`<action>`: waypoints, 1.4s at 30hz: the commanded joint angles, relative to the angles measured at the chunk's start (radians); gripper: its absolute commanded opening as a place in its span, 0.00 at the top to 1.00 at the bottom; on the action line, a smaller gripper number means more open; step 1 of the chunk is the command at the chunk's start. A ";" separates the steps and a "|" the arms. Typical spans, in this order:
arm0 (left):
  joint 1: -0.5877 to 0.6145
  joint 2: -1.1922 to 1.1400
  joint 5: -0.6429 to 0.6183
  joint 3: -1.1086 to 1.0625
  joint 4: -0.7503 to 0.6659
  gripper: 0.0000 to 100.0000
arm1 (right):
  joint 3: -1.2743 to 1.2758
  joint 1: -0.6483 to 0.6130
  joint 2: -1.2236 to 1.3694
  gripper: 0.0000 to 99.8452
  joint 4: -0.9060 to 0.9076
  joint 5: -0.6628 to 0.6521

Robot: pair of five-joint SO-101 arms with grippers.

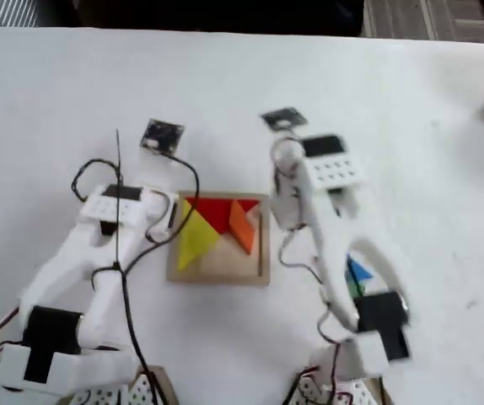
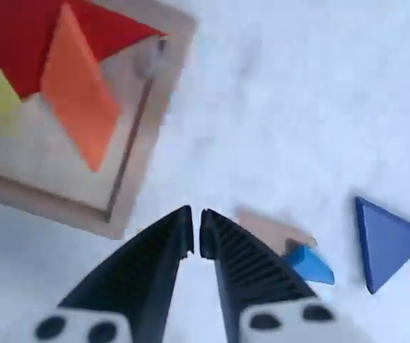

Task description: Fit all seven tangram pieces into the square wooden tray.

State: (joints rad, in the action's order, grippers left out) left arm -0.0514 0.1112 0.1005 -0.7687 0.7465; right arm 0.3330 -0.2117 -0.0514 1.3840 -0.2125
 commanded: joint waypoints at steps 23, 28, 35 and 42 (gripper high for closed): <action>-0.392 0.064 -0.683 -0.029 -0.247 0.98 | 0.623 0.426 -0.414 0.98 -0.469 -0.021; -0.383 -0.117 -0.697 0.064 -0.267 0.98 | 0.624 0.420 -0.414 0.98 -0.469 -0.023; -0.400 -0.232 -0.689 0.173 -0.265 0.98 | 0.624 0.417 -0.412 0.98 -0.473 -0.049; -0.440 -0.231 -0.634 0.181 -0.265 0.98 | 0.626 0.384 -0.412 0.98 -0.473 -0.055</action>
State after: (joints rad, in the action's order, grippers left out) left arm -0.4749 -0.1189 -0.5501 -0.6214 0.4964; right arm 0.9620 0.1949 -0.4534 0.9237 -0.2539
